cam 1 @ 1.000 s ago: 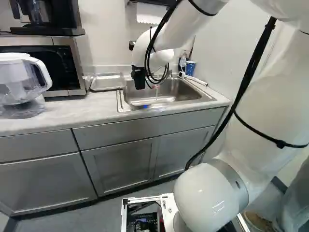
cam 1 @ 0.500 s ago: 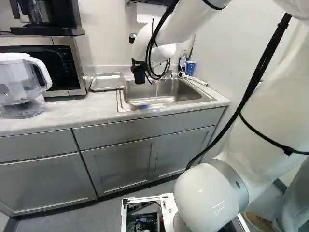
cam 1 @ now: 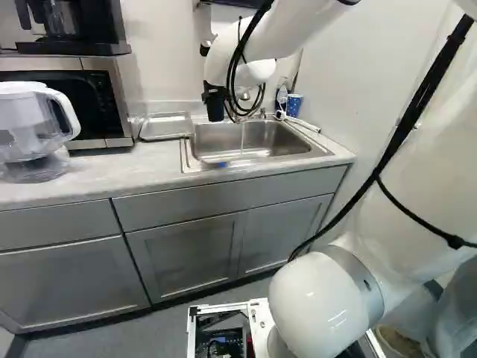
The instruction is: Rinse the cup and place it in the tray
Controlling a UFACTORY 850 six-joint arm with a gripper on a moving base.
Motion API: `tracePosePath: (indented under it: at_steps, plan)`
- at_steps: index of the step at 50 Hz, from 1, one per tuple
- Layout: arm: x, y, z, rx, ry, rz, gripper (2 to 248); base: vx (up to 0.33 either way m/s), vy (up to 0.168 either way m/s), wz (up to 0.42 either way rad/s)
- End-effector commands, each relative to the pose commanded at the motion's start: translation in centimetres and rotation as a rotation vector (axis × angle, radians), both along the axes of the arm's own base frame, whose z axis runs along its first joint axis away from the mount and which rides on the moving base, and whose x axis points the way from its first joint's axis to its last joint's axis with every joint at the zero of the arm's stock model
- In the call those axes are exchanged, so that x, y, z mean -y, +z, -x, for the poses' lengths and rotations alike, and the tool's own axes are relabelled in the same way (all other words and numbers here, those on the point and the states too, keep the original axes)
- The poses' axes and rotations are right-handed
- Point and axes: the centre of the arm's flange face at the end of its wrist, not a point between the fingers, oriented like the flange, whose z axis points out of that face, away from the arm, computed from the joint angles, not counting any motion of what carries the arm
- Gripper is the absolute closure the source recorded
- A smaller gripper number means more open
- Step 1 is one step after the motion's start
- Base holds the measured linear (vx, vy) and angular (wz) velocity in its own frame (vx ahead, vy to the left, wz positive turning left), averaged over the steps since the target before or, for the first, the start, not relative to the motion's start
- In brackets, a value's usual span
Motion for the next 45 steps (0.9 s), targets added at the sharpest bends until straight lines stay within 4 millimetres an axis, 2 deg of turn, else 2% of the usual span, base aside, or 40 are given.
tracePosePath:
  at_steps: [18, 45]
  plan:
    - [0.01, 0.11, 0.02, -0.001, -0.005, -0.01, 129, 0.0, 0.0, 0.0]
    - [0.01, 0.11, 0.02, -0.066, -0.114, -0.24, 129, 0.0, 0.0, 0.0]
